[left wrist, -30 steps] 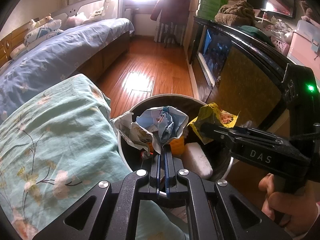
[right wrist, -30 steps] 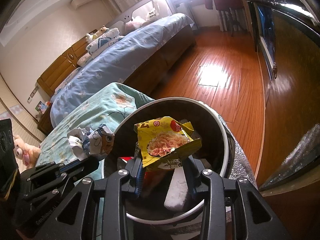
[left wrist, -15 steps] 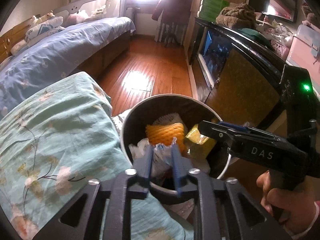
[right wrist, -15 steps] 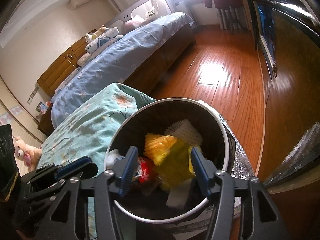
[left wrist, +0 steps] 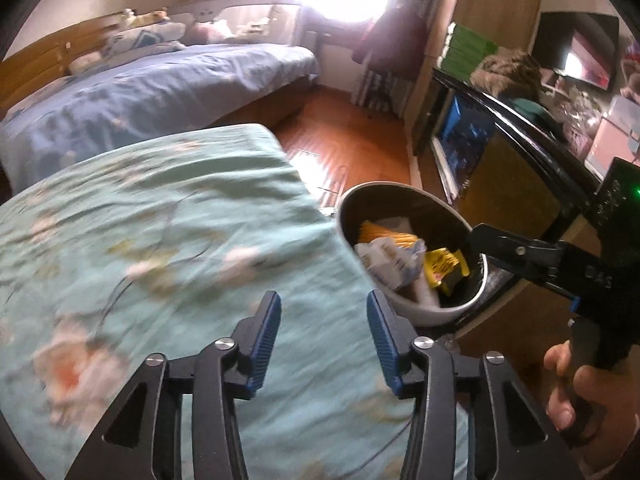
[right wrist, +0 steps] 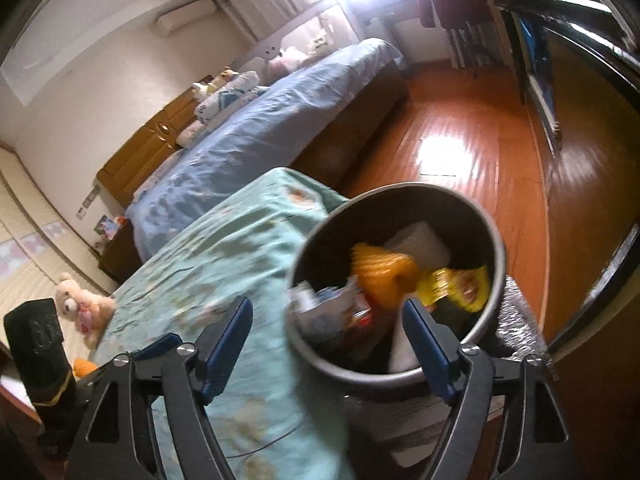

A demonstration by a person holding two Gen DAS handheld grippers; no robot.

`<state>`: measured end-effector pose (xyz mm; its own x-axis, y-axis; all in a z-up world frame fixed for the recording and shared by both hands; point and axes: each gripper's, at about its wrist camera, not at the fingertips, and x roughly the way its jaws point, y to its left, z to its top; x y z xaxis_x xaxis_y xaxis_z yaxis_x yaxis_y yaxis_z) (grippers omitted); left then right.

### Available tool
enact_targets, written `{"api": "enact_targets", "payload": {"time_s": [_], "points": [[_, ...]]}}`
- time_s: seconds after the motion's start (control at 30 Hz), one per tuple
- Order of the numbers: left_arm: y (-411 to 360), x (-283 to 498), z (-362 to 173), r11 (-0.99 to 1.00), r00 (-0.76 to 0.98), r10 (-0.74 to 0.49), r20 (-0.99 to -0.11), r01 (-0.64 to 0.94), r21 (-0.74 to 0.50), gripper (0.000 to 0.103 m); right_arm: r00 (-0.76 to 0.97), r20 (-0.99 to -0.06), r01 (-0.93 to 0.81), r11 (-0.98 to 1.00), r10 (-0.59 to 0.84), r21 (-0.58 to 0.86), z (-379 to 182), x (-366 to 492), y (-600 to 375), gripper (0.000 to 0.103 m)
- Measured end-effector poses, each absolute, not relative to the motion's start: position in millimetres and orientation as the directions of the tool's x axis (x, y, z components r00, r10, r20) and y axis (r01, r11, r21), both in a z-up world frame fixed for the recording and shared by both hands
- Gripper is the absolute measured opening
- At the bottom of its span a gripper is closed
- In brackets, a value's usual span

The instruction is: Collect trash

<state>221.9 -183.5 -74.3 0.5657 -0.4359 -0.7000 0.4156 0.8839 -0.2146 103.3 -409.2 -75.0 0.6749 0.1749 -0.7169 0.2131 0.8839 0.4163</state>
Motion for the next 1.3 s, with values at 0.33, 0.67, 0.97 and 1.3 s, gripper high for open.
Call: {"api": "enact_targets", "payload": {"time_s": [0.33,0.67,0.97,1.3], "points": [[-107,157,-56,0.939,0.683,-0.342,-0.646,0.279,-0.201,0.070,0.707,-0.678,0.137,0.903,0.199,0.408,-66,79,-336,0.093],[-63,98,-33,0.960,0.773,-0.281,-0.569,0.213,-0.184,0.076,0.734,-0.667,0.102,0.950,0.127,0.294,-49,67,-296,0.094],[-49,64,-10,0.991,0.886,-0.127,-0.446,0.090,-0.103,0.102,0.845,-0.534,0.063,0.986,0.030,0.156,-9,57,-275,0.103],[-68,42,-11,0.998,0.919,-0.060,-0.390,0.060,-0.012,0.102,0.866,-0.498,0.022,0.991,0.047,0.132,-21,58,-264,0.103]]}}
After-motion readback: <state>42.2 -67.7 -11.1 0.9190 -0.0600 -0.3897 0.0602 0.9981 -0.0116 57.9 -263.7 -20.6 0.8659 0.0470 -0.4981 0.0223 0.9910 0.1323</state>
